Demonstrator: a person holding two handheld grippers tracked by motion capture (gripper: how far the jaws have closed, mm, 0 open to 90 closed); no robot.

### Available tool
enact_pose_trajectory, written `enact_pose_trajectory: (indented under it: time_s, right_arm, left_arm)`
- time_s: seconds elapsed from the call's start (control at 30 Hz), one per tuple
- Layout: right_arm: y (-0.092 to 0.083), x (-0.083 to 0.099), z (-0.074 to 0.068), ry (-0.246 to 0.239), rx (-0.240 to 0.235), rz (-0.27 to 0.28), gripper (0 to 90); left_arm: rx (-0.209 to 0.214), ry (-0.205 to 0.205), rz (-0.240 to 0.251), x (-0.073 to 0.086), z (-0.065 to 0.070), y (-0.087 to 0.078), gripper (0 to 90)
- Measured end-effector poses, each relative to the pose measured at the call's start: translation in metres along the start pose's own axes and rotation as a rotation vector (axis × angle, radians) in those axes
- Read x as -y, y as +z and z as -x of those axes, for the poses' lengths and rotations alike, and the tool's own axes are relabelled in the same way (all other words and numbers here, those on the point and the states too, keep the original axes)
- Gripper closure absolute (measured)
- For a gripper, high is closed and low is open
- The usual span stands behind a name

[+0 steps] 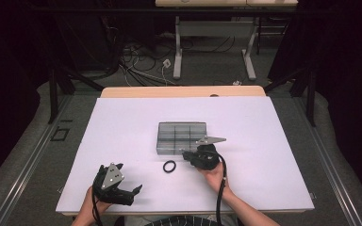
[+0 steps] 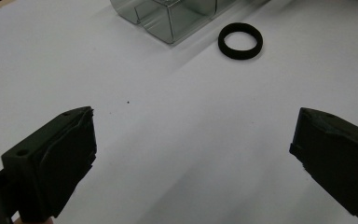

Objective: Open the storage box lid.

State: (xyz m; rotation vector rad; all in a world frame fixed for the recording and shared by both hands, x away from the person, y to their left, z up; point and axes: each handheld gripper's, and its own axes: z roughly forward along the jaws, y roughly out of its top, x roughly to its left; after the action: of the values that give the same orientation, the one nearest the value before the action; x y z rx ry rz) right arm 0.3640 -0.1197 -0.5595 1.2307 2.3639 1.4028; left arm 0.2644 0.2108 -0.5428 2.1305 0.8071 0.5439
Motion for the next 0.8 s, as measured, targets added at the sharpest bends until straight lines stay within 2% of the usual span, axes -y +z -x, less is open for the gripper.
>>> enact_pose_trajectory:
  time_s: [0.3, 0.33, 0.8]
  right_arm:
    - [-0.0006, 0.0000, 0.0000, 0.001, 0.001, 0.007, 84.7]
    - [0.0005, 0.0004, 0.0000, 0.005, -0.005, 0.026, 84.7]
    - [0.0000, 0.0004, 0.0003, 0.009, -0.008, 0.026, 84.7]
  left_arm:
    - [0.001, 0.000, -0.001, -0.0002, 0.0003, 0.0000, 0.0]
    - [-0.001, 0.000, 0.000, -0.0001, 0.0002, 0.0000, 0.0]
    - [-0.003, 0.003, 0.002, -0.0002, -0.0001, -0.0003, 0.0]
